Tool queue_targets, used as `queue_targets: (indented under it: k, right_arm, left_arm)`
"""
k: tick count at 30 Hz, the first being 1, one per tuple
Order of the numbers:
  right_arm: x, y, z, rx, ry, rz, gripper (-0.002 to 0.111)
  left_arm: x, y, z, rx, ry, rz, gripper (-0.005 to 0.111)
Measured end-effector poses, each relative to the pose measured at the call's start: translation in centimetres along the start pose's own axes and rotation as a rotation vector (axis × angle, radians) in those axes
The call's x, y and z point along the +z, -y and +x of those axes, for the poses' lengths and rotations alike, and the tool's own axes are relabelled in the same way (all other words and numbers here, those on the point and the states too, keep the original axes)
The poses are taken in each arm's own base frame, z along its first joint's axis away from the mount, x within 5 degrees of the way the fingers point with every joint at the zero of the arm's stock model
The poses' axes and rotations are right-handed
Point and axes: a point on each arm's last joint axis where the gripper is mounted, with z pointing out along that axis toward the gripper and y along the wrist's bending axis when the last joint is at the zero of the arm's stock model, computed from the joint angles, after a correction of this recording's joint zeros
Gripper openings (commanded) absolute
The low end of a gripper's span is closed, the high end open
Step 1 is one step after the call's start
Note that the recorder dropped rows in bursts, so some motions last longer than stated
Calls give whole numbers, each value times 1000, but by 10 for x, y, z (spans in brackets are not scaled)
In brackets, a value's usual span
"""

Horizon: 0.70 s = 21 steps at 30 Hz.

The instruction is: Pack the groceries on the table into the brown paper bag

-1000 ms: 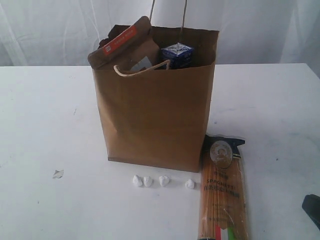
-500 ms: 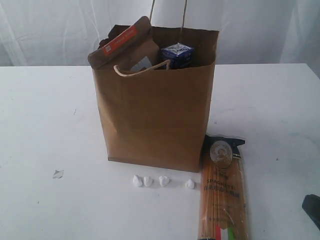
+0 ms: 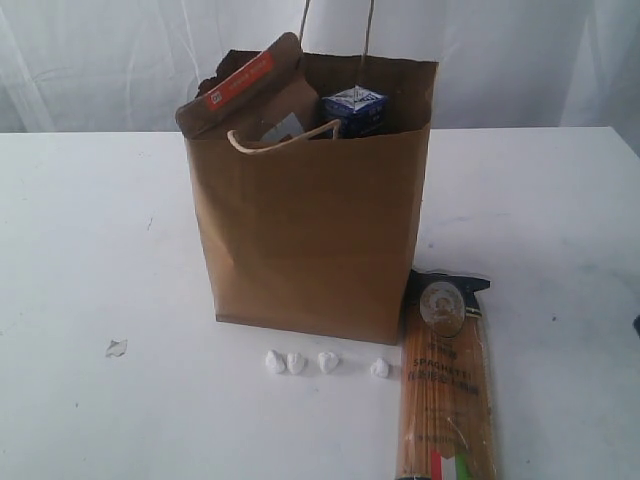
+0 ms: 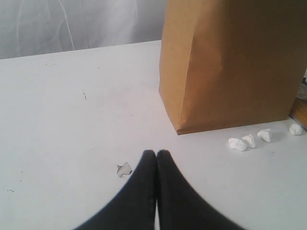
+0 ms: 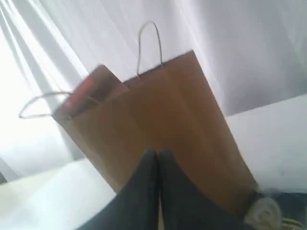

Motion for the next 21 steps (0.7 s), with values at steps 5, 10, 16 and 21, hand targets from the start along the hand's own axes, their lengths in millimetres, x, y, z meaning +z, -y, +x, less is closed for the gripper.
queue_targets:
  k: [5,10,16,21]
  right_arm:
    - [0,-3,-4,104,44,-33,0]
    - [0,-2,-3,195,29,-24,0]
    - [0,1,1,334,-9,9,0]
    - [-1,8,11,387,-122,122,0]
  left_arm:
    - [0,0,0,0,0,0,0]
    - [0,0,0,0,0,0,0]
    - [0,0,0,0,0,0,0]
    - [0,0,0,0,0,0,0]
